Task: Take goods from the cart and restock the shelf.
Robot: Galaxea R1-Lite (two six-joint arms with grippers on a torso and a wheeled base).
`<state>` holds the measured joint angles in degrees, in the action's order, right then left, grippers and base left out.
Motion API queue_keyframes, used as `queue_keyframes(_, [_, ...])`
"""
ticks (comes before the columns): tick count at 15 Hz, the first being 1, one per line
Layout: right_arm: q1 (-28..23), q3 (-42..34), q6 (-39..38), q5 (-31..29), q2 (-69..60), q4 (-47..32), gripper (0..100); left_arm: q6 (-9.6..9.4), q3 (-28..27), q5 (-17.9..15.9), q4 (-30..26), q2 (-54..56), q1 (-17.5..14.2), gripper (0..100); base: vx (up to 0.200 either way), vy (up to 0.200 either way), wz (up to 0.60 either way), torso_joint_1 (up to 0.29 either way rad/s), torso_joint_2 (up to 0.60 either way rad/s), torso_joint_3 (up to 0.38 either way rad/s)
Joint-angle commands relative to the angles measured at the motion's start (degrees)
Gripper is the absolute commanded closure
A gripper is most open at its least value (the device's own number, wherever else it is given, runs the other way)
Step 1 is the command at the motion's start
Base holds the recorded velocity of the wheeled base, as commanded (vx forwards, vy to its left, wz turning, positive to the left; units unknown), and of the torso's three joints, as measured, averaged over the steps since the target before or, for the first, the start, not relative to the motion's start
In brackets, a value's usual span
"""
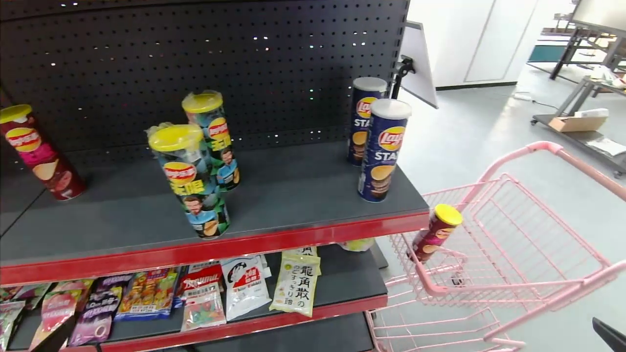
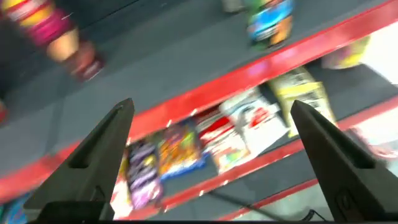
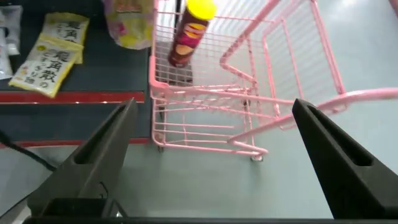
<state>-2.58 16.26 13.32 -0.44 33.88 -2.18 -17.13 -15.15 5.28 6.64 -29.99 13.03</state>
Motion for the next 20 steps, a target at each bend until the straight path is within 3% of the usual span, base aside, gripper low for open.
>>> queue_keyframes(1, [-0.05, 0.17, -0.05, 0.0, 0.14, -0.02, 0, -0.01, 0.12, -0.09, 0.04, 0.63, 0.06, 0, 0.0, 0.0, -0.6, 0.012, 0.0, 0.002])
queue_keyframes(12, [-0.14, -0.44, 0.04, -0.35, -1.36, -0.1, 0, -0.19, -0.32, 0.17, -0.49, 2.92, -0.02, 0, 0.0, 0.0, -0.05, 0.0, 0.0, 0.0])
queue_keyframes(20, [-0.14, 0.0, 0.83, -0.35, 0.75, -0.02, 0, -0.19, 0.04, 0.17, -0.49, 3.36, -0.02, 0, 0.0, 0.0, 0.6, -0.029, 0.08, 0.038])
